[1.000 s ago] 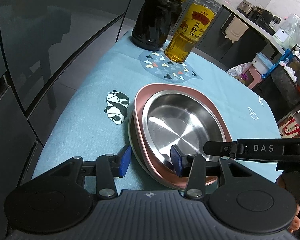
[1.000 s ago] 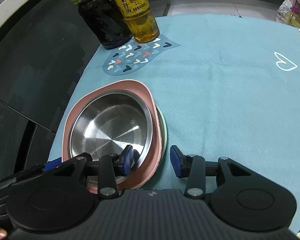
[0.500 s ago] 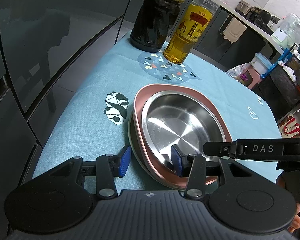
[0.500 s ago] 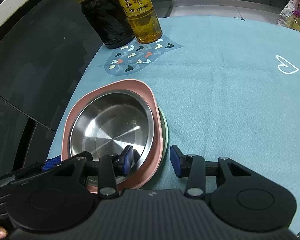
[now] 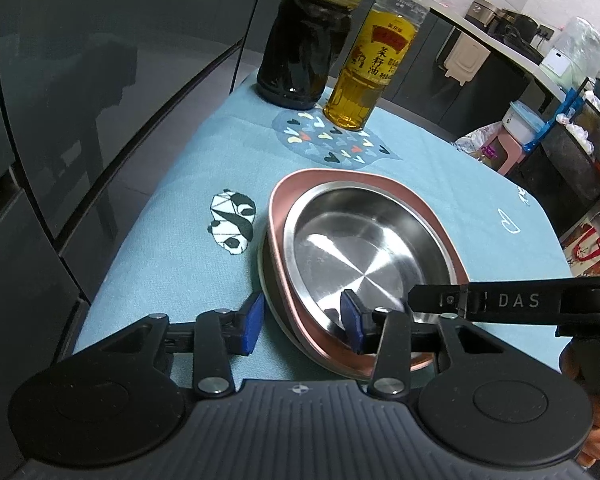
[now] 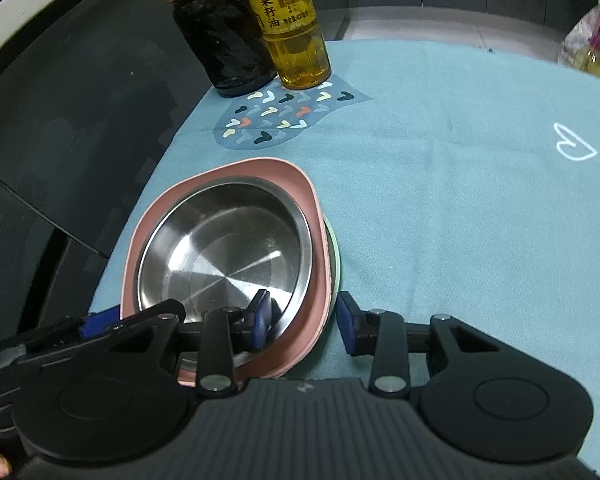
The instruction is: Organize plates and bowls
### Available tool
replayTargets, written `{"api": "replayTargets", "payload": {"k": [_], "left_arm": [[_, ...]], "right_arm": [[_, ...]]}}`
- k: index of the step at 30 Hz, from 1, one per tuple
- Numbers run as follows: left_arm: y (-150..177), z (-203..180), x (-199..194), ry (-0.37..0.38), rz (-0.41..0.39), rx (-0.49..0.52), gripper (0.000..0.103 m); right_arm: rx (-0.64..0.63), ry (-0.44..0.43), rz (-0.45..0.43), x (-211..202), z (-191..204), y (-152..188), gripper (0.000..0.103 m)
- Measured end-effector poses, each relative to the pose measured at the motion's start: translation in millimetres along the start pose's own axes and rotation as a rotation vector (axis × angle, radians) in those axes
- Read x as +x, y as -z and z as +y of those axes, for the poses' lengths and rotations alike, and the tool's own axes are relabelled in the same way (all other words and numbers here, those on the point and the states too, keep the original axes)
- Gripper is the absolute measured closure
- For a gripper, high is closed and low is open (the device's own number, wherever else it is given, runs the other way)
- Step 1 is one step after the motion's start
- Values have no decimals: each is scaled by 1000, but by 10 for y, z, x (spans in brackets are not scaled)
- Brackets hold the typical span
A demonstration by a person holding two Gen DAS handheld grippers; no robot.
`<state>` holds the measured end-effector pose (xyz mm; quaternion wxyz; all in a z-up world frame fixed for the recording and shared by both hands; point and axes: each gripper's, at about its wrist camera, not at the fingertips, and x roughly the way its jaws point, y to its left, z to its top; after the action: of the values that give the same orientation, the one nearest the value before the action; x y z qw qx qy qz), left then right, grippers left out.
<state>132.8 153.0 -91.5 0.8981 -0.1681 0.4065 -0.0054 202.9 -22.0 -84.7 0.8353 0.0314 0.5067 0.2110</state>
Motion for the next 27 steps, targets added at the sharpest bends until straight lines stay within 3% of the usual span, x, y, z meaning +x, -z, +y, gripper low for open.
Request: {"api": "replayTargets", "payload": {"k": [15, 27], "left_arm": [[-78, -116, -299, 16, -75, 7, 66], [45, -344, -631, 57, -120, 41, 66]], "right_arm": [[31, -25, -75, -325, -12, 36, 86], [57, -27, -152, -774, -57, 243, 86]]}}
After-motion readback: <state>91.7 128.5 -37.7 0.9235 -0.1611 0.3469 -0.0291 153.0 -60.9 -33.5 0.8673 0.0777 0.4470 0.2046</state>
